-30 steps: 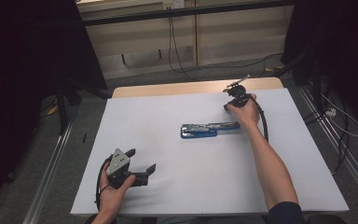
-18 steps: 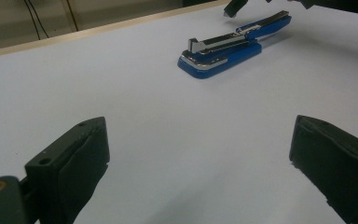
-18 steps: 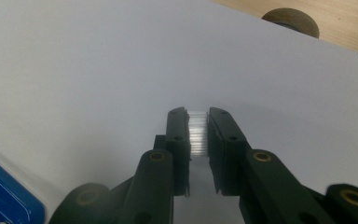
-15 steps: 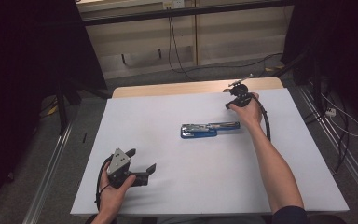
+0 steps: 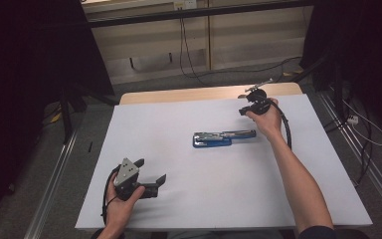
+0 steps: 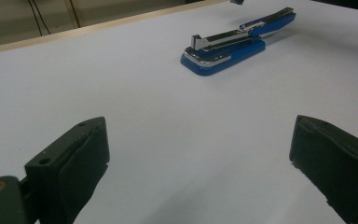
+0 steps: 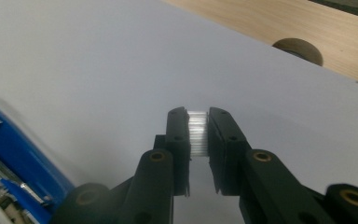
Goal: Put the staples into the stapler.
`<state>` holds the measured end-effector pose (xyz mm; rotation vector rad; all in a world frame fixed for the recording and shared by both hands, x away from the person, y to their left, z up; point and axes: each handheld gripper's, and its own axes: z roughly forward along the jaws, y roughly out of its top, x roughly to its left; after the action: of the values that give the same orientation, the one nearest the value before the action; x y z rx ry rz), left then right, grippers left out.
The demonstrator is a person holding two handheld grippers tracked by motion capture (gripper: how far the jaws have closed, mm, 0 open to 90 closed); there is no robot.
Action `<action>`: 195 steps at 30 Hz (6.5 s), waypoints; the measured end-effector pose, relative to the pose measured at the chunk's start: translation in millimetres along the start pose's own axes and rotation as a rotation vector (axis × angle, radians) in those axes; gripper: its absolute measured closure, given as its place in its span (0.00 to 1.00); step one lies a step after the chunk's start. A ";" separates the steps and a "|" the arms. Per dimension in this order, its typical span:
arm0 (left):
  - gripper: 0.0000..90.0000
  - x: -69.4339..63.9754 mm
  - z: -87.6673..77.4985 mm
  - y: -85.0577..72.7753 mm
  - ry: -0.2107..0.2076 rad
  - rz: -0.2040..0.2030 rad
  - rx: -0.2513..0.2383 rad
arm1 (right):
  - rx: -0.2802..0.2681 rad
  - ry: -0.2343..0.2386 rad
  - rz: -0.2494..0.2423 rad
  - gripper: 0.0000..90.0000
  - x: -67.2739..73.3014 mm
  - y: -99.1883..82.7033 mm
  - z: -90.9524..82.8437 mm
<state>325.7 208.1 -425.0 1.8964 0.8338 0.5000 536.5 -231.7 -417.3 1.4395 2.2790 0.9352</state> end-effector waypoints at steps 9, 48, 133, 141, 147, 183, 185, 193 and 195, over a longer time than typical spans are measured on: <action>0.05 0.7 -0.3 0.0 0.005 -0.006 0.000 | -0.029 0.046 -0.049 0.88 9.3 -0.5 -5.5; 0.05 -1.3 2.8 -0.4 -0.022 -0.005 0.018 | -0.131 0.273 -0.229 0.88 62.9 2.0 -18.8; 0.05 0.4 2.4 -0.3 -0.023 -0.008 0.010 | -0.089 0.523 -0.579 0.88 115.0 13.4 26.3; 0.05 0.2 2.7 -0.2 -0.025 -0.007 0.012 | -0.081 0.514 -0.637 0.88 114.5 14.9 28.5; 0.05 0.3 2.1 -0.3 -0.023 -0.011 0.008 | -0.061 0.507 -0.674 0.88 116.1 17.2 29.2; 0.05 1.5 3.0 -1.0 -0.026 -0.008 0.018 | -0.059 0.533 -0.690 0.88 115.6 17.3 35.0; 0.05 1.6 3.3 -1.1 -0.027 -0.012 0.019 | -0.060 0.533 -0.691 0.88 115.8 17.3 35.5; 0.05 1.4 3.6 -1.2 -0.029 -0.015 0.018 | -0.061 0.531 -0.694 0.88 116.3 17.2 36.5; 0.05 1.5 3.3 -1.0 -0.029 -0.011 0.018 | -0.058 0.531 -0.684 0.87 116.2 17.1 36.7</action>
<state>328.6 207.5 -427.5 1.9106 0.8320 0.4592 515.2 -110.7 -422.3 0.3150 2.7752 1.2115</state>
